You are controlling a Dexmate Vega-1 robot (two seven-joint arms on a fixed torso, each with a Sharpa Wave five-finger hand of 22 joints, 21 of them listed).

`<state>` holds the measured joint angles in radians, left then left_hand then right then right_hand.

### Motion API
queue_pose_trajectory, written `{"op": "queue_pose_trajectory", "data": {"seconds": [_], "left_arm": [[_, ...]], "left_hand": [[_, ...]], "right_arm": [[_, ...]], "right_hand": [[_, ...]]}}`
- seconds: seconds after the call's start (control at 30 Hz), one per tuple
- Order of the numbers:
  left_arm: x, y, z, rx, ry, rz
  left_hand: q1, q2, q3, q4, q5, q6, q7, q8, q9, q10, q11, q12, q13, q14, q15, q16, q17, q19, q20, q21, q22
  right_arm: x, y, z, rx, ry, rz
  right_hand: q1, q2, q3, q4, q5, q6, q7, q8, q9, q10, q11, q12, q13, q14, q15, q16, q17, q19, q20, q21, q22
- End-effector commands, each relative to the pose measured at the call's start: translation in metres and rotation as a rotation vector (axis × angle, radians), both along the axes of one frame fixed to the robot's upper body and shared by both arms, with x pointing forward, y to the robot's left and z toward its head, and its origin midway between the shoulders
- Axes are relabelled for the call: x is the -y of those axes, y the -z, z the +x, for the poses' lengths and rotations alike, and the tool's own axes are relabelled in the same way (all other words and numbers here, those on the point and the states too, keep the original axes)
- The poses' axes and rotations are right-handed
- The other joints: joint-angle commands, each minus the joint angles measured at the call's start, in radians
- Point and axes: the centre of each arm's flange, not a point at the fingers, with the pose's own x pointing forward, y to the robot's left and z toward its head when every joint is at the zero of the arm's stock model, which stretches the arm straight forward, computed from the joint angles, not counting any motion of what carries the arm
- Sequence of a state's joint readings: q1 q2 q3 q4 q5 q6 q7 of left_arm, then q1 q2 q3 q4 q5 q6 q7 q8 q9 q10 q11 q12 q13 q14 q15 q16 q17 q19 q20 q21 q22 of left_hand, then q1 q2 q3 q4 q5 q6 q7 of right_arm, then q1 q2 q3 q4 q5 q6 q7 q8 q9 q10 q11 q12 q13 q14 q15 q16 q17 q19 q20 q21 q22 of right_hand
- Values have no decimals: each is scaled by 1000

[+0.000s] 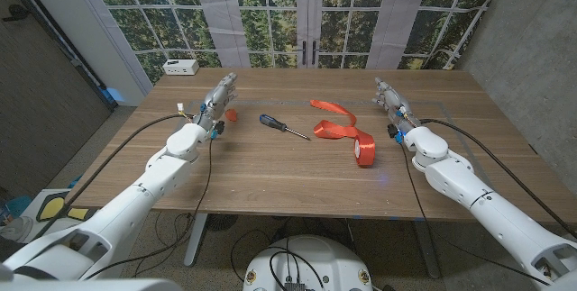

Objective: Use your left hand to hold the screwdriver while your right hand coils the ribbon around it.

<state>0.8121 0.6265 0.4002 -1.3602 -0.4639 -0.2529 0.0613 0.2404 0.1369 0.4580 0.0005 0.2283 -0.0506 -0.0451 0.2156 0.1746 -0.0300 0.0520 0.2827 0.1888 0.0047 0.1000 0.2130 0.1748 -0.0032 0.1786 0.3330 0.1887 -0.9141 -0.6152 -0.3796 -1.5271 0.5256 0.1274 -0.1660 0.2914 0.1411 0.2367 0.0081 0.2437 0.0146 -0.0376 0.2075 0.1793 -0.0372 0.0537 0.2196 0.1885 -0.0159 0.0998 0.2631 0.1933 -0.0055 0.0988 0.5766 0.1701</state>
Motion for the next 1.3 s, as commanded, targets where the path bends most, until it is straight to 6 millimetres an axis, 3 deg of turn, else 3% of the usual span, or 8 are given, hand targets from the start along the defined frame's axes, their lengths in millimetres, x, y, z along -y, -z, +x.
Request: {"op": "queue_pose_trajectory", "data": {"seconds": [0.03, 1.3], "left_arm": [[3, -17, -6, 20, -57, 163], [22, -61, -14, 122, -162, 609]], "left_hand": [[21, 1, 5, -14, -10, 9, 0, 6, 4, 7, 4, -4, 2, 5, 1, -4, 2, 9, 0, -3, 2], [87, -6, 35, -78, -40, 15, 6, -8, 6, 8, -6, -23, 3, 8, -23, -17, 1, 22, -15, -8, 3]], "right_arm": [[-4, 3, -10, 14, 4, -17], [-21, 10, -28, 57, 40, 5]], "right_hand": [[13, 3, 2, -5, -5, 6, -1, 1, 5, 3, 9, 1, 4, 4, 2, 2, 3, 4, 9, -3, 4], [18, 2, 13, -10, -24, 15, -3, -4, 6, 7, 12, -4, 5, 4, 5, -2, 10, 8, 9, -16, 5]]}}
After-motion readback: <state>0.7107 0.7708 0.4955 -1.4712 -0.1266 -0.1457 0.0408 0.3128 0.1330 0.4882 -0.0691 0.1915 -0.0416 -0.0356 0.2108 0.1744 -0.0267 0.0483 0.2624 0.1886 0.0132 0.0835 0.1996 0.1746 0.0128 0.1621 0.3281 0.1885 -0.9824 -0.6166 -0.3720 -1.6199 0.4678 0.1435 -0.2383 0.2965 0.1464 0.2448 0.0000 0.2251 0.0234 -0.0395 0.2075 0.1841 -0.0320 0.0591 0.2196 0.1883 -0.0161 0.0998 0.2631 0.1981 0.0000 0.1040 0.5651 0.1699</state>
